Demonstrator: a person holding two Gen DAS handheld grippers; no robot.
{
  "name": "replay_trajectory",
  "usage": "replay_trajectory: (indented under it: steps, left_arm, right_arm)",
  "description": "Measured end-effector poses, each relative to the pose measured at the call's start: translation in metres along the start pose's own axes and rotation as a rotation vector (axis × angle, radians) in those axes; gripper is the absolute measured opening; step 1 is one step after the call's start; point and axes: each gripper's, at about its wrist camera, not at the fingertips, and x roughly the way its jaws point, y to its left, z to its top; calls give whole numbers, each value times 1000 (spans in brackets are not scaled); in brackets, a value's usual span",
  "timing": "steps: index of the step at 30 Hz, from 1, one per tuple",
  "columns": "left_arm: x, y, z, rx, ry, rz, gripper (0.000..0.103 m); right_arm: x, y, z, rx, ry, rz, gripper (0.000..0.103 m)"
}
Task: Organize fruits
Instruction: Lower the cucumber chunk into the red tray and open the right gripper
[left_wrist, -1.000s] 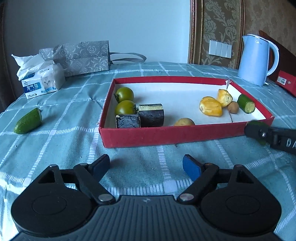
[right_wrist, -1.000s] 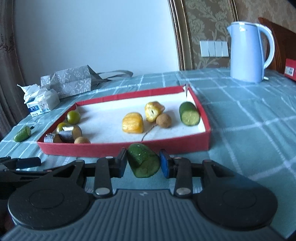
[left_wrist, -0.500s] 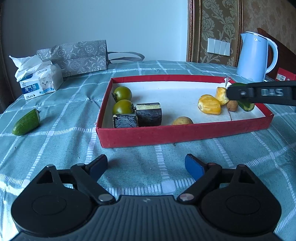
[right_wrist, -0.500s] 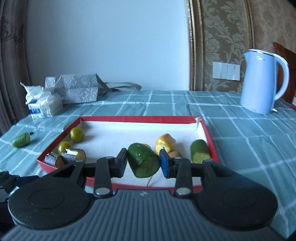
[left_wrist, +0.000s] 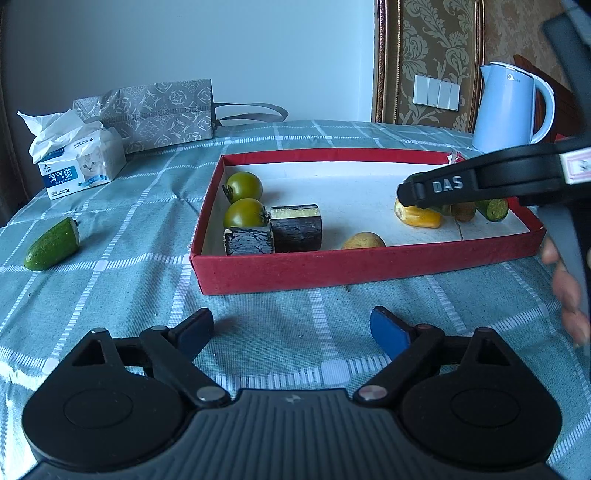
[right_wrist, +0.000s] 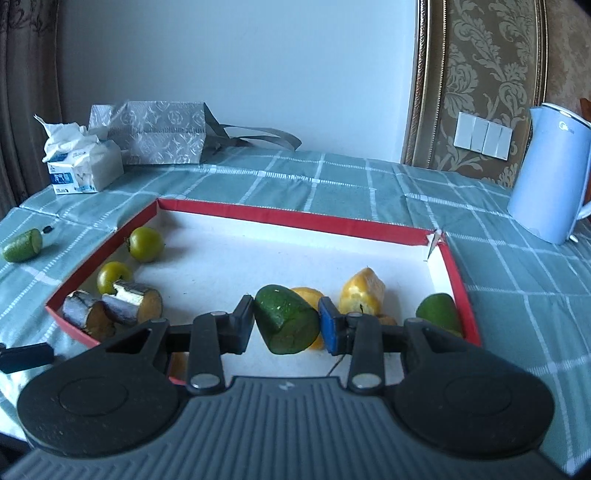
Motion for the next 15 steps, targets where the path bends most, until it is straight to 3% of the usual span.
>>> replay_trajectory:
  steps: [5, 15]
  left_arm:
    - [1, 1, 0, -6, 1, 1, 95]
    - [3, -1, 1, -5, 4, 3, 96]
  right_arm:
    - [14, 7, 5, -41, 23, -17, 35]
    - [25, 29, 11, -124, 29, 29, 35]
